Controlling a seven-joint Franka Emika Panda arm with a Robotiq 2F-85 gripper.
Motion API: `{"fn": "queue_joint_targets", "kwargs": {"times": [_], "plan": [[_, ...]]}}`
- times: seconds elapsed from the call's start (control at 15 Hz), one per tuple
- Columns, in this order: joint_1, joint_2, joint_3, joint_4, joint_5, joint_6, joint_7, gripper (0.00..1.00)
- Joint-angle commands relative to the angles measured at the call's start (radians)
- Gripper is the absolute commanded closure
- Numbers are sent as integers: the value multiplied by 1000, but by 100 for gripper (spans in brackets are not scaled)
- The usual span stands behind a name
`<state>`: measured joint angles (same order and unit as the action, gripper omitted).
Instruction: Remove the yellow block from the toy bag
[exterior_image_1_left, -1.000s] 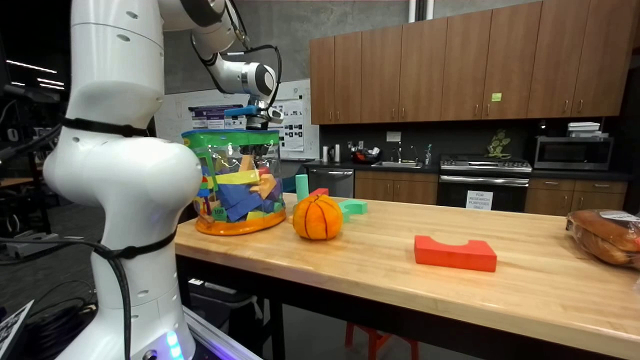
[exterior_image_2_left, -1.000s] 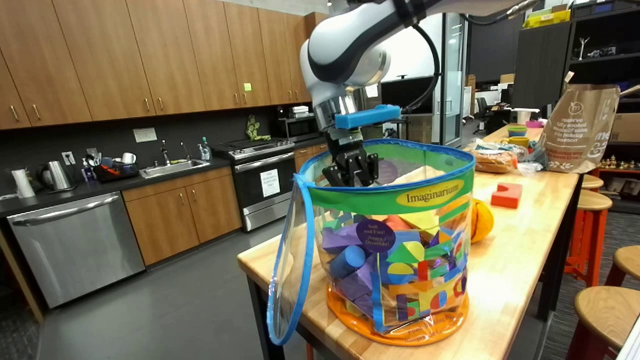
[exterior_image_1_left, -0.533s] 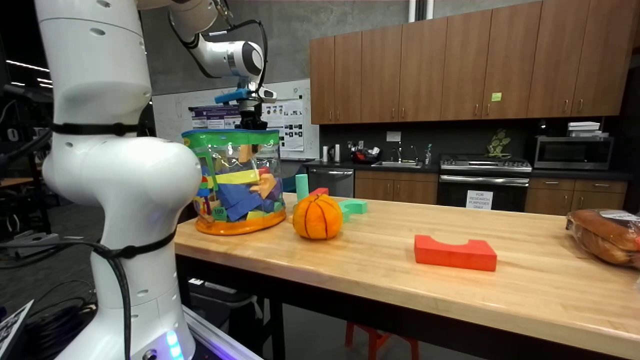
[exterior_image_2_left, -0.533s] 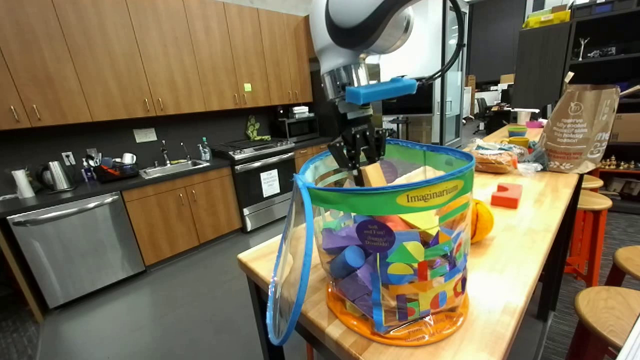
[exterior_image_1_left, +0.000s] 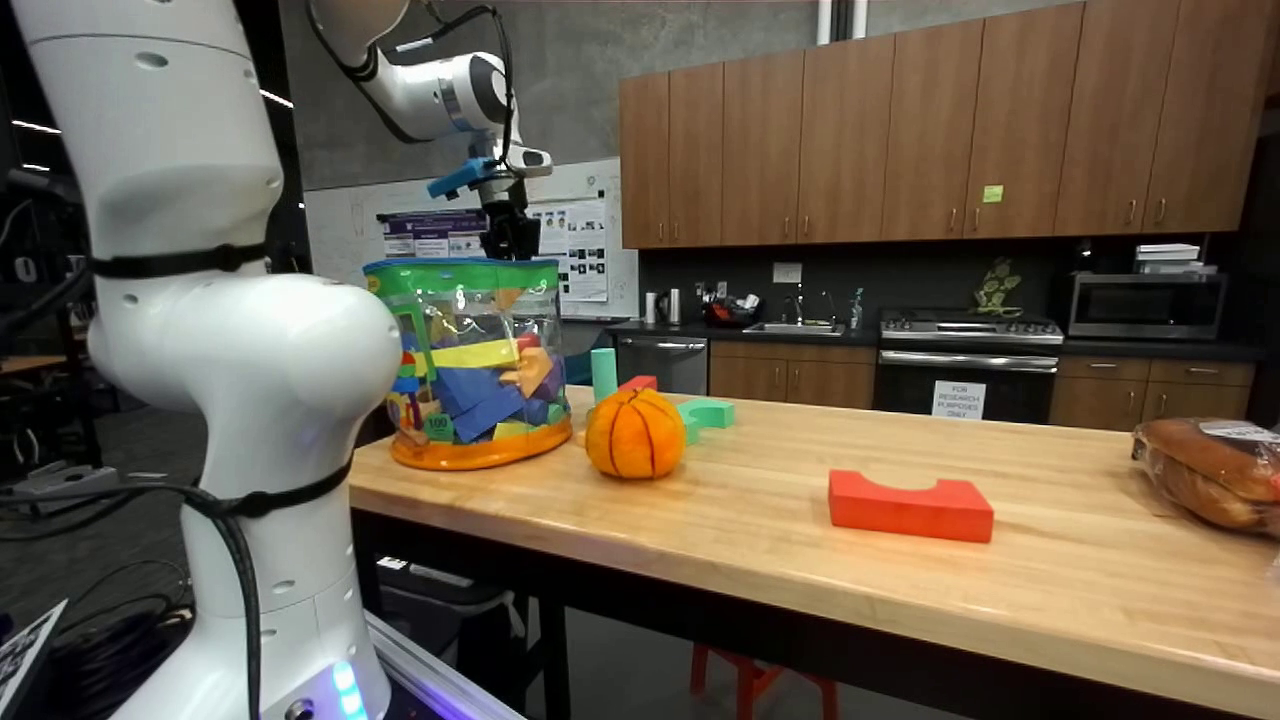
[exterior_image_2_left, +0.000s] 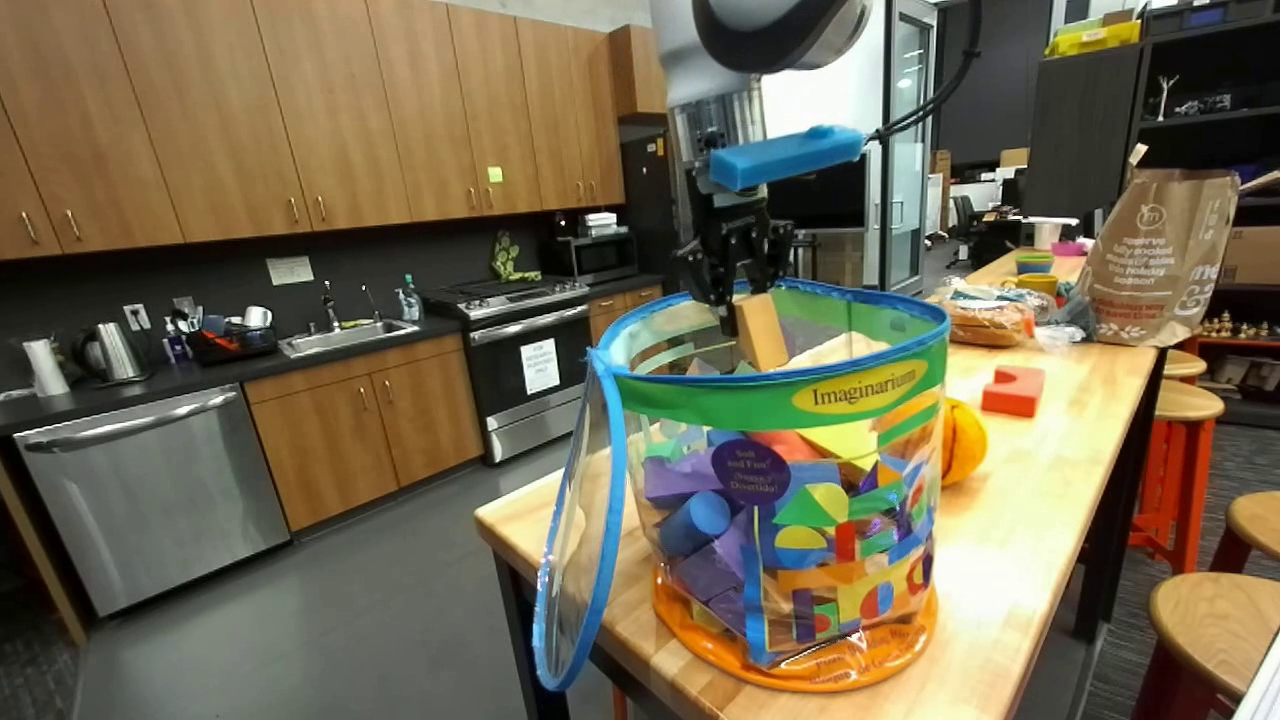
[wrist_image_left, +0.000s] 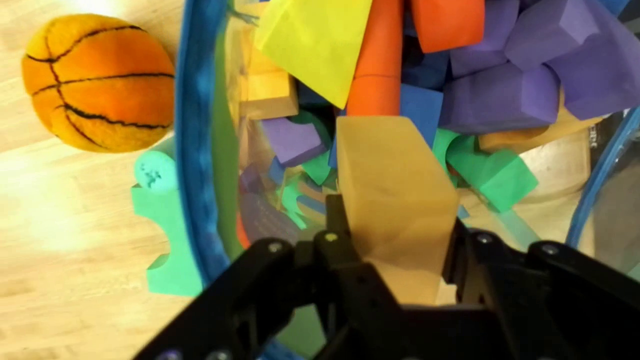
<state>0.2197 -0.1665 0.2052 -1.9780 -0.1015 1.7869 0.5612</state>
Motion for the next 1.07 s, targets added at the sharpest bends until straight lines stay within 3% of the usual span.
{"fn": "queue_joint_targets", "kwargs": {"times": [0.0,0.33,1.0], "plan": [[-34,-85,26,-73,-69,62,84,83],[-59,-128,39,-96,-102,50,131,83],[-90,-270,24,-103,-87,-2,2,83]]}}
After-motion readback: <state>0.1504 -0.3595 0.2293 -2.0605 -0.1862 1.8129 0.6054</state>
